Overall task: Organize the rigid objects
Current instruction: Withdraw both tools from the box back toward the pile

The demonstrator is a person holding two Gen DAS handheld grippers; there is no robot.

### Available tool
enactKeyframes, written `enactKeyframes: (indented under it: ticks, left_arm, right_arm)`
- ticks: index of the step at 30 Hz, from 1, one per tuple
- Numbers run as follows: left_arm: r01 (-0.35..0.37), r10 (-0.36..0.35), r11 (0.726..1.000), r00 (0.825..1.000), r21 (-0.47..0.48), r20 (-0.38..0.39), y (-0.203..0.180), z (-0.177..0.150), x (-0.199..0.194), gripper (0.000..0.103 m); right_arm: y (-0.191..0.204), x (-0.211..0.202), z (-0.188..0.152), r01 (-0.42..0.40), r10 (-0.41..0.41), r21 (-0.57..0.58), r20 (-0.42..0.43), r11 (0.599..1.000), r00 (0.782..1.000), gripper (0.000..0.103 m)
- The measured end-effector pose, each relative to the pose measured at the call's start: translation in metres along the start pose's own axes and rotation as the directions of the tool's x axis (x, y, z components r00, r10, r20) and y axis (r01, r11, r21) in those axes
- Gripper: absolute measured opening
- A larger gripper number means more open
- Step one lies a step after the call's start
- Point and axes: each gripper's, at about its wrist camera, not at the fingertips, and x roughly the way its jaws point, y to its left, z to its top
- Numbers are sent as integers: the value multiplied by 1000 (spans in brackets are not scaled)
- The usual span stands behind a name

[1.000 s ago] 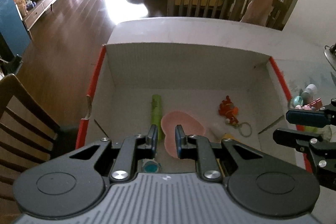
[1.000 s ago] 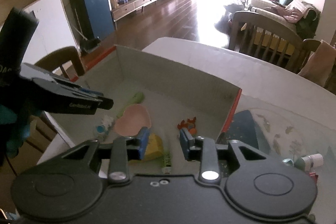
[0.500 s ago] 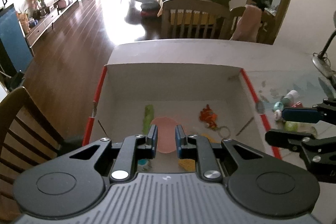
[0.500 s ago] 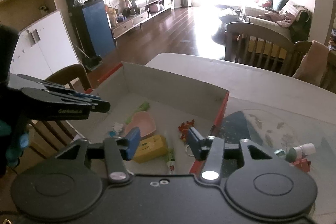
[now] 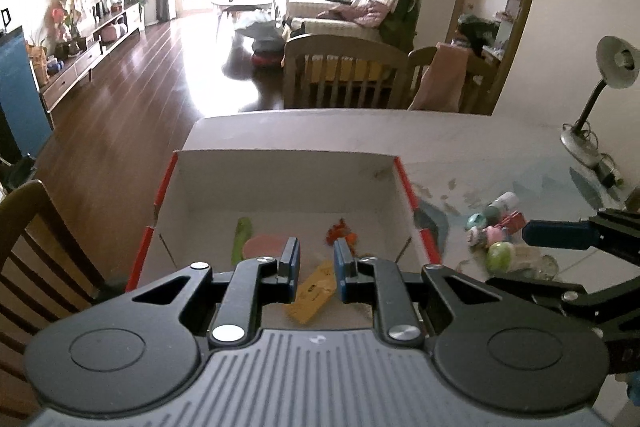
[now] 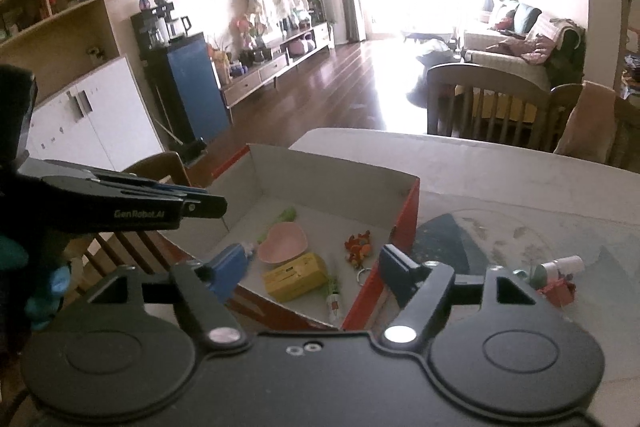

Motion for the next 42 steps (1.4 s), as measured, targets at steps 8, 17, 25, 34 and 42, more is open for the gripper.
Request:
enactKeyframes:
  ticks: [8,17,25,34,42]
  left_arm:
    - [23,-24,1000,1000,21,20,-30,-10,-11,18]
    - [73,-73,997,997,-6,37,-58,-15,-5,65]
    - [107,-107,994,994,10,33,-95,-21,13,82]
    - [149,-149,989,989,23,-1,-150,-22,52,87]
    - [153,-152,988,988,14,-37,-198,-25,96,103]
  right_arm:
    - [-6,-31,-16,1,-1,1,47,1000,999,82]
    - [-46,-60,-45,81,-83,36,43,996,996,83]
    - [-94,-64,-78,205,-205,67,-16,976,979,83]
    - [-158,-58,-100,289,-281,108,-86,951,956,83]
    - [-198,-22,-110,357,-339,122,-145,926,930,83]
